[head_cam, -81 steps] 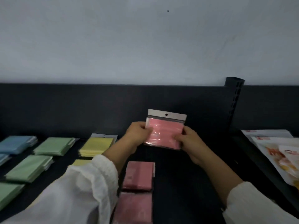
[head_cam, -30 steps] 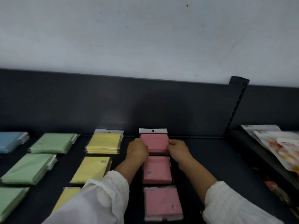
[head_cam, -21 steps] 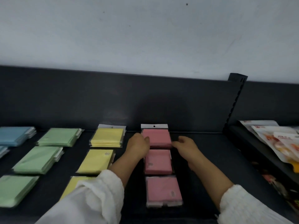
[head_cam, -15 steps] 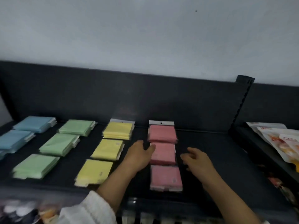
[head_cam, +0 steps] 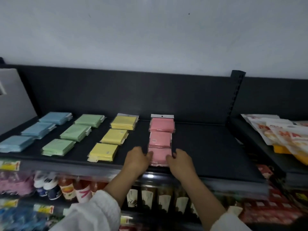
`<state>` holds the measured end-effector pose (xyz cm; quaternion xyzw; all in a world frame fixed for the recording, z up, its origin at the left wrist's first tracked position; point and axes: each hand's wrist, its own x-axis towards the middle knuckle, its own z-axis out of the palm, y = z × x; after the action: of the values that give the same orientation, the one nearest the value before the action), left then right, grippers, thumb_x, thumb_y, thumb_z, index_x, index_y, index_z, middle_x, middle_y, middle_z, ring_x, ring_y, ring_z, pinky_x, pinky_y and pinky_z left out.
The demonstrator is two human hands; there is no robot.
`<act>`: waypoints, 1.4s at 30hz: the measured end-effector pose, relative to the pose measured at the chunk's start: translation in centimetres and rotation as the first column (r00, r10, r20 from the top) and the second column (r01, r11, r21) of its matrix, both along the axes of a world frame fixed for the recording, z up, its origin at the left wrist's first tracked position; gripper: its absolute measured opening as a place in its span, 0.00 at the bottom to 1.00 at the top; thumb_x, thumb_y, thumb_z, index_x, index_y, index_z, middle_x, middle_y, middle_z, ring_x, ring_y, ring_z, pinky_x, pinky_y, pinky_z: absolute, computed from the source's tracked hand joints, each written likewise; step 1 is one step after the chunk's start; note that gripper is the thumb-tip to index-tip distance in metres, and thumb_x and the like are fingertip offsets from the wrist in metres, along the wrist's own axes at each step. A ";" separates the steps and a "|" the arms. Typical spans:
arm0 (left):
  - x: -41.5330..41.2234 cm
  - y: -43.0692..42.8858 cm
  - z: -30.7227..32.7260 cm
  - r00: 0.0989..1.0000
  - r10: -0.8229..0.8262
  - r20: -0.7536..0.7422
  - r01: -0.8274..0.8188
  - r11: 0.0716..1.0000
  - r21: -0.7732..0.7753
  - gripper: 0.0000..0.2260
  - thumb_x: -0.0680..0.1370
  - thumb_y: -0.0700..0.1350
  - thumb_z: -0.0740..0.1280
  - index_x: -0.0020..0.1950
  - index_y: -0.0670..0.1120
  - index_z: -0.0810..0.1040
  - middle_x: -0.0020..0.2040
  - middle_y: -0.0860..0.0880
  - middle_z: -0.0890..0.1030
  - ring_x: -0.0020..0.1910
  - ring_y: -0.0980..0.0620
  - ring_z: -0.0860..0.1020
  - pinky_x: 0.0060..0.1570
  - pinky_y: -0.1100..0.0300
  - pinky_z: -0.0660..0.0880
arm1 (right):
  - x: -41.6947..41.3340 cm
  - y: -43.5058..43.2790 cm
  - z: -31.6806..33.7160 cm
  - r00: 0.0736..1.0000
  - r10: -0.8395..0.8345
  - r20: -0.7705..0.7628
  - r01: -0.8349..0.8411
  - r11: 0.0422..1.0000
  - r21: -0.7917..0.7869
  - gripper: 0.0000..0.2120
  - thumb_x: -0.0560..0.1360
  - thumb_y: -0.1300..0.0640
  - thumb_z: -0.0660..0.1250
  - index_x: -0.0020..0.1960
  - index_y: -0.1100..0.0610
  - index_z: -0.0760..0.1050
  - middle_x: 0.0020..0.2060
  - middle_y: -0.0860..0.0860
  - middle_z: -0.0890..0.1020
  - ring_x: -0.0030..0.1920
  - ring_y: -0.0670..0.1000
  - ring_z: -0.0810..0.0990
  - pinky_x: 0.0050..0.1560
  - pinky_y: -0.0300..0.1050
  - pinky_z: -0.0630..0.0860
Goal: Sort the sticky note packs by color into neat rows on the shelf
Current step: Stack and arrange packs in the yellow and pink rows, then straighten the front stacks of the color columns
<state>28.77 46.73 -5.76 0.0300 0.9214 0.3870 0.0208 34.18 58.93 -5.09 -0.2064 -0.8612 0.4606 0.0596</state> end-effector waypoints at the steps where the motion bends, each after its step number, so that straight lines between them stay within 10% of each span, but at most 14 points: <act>1: 0.0 0.2 -0.1 1.000 -0.003 0.003 0.003 1.000 -0.029 0.20 0.78 0.51 0.63 0.62 0.38 0.73 0.58 0.42 0.78 0.54 0.46 0.77 0.45 0.63 0.68 | 0.0 0.0 -0.1 1.000 -0.016 0.004 0.016 1.000 0.016 0.10 0.78 0.56 0.60 0.55 0.61 0.72 0.52 0.55 0.78 0.49 0.53 0.77 0.51 0.46 0.75; 11: 1.1 0.6 -0.5 0.996 -0.046 -0.073 0.035 0.989 -0.142 0.12 0.79 0.49 0.62 0.40 0.43 0.75 0.39 0.45 0.77 0.38 0.49 0.75 0.35 0.61 0.65 | 0.3 -1.0 -0.4 0.997 -0.065 0.045 0.056 0.982 0.183 0.07 0.78 0.60 0.59 0.52 0.59 0.75 0.49 0.56 0.80 0.47 0.54 0.80 0.50 0.51 0.79; 20: 2.5 -0.9 0.4 0.952 -0.092 -0.291 0.066 0.993 -0.098 0.16 0.82 0.49 0.52 0.46 0.42 0.74 0.42 0.42 0.79 0.41 0.44 0.77 0.37 0.59 0.64 | 2.0 -0.8 1.4 0.994 -0.010 -0.105 0.017 0.998 0.061 0.15 0.80 0.62 0.55 0.66 0.61 0.66 0.54 0.53 0.75 0.45 0.48 0.73 0.46 0.42 0.72; 25: 1.9 -5.3 2.0 0.813 -0.042 -0.581 0.035 0.999 -0.022 0.14 0.82 0.48 0.54 0.54 0.42 0.76 0.43 0.42 0.82 0.42 0.42 0.79 0.37 0.57 0.68 | 0.5 -4.4 2.3 0.945 0.081 -0.317 -0.058 0.995 0.082 0.05 0.79 0.60 0.55 0.53 0.57 0.68 0.43 0.52 0.77 0.38 0.49 0.75 0.34 0.39 0.71; 28: 0.4 -9.1 1.9 0.786 -0.008 -0.618 0.010 1.000 -0.001 0.14 0.81 0.46 0.56 0.57 0.41 0.77 0.46 0.40 0.82 0.46 0.41 0.79 0.43 0.54 0.72 | -1.3 -8.2 1.6 0.948 0.166 -0.273 -0.164 0.986 0.028 0.14 0.79 0.58 0.58 0.64 0.57 0.67 0.58 0.49 0.77 0.54 0.50 0.77 0.53 0.41 0.74; 32: -2.7 -14.0 0.4 0.892 0.029 -0.450 -0.082 0.992 -0.099 0.17 0.81 0.49 0.56 0.62 0.39 0.73 0.53 0.37 0.80 0.54 0.39 0.77 0.50 0.50 0.74 | -3.2 -12.4 1.1 0.967 0.217 -0.136 -0.218 0.976 0.004 0.28 0.79 0.56 0.60 0.75 0.58 0.53 0.71 0.54 0.67 0.67 0.54 0.70 0.64 0.45 0.67; 42: -7.6 -18.2 -1.6 0.981 -0.163 -0.107 0.161 0.987 -0.023 0.17 0.80 0.51 0.58 0.57 0.40 0.77 0.54 0.41 0.80 0.53 0.44 0.77 0.46 0.60 0.69 | -7.3 -17.5 -0.4 0.999 -0.049 0.021 0.046 0.990 0.131 0.07 0.77 0.56 0.61 0.44 0.59 0.71 0.41 0.51 0.76 0.46 0.54 0.76 0.40 0.43 0.71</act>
<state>21.20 28.50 -7.33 0.1258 0.9184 0.3750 0.0021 26.84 41.43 -5.48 -0.2279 -0.8850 0.3994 0.0737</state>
